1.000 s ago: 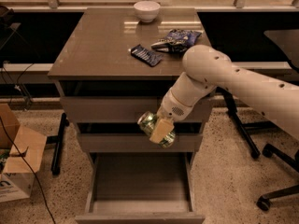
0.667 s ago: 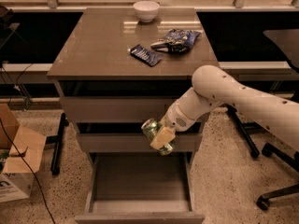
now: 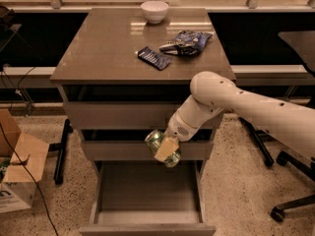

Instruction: Place green can into bottom drawer

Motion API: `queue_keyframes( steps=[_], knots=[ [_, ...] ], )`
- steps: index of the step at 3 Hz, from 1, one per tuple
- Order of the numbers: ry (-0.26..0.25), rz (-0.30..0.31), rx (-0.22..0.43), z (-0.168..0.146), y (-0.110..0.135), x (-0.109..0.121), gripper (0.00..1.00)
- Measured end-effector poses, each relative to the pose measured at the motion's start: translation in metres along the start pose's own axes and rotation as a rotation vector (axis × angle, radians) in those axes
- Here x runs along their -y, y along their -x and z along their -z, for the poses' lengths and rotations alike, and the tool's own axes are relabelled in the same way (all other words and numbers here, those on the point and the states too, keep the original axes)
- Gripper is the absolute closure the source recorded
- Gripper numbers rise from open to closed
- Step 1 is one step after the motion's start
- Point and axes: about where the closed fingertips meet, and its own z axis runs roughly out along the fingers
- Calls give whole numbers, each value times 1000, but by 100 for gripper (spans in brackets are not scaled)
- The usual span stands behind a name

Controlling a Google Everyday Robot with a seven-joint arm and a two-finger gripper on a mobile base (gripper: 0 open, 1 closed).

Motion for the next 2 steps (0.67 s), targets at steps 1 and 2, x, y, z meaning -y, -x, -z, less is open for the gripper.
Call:
queue_keyframes(
  steps=[1, 2],
  knots=[
    [82, -61, 1, -47, -8, -7, 100],
    [154, -142, -1, -102, -25, -12, 100]
  ],
)
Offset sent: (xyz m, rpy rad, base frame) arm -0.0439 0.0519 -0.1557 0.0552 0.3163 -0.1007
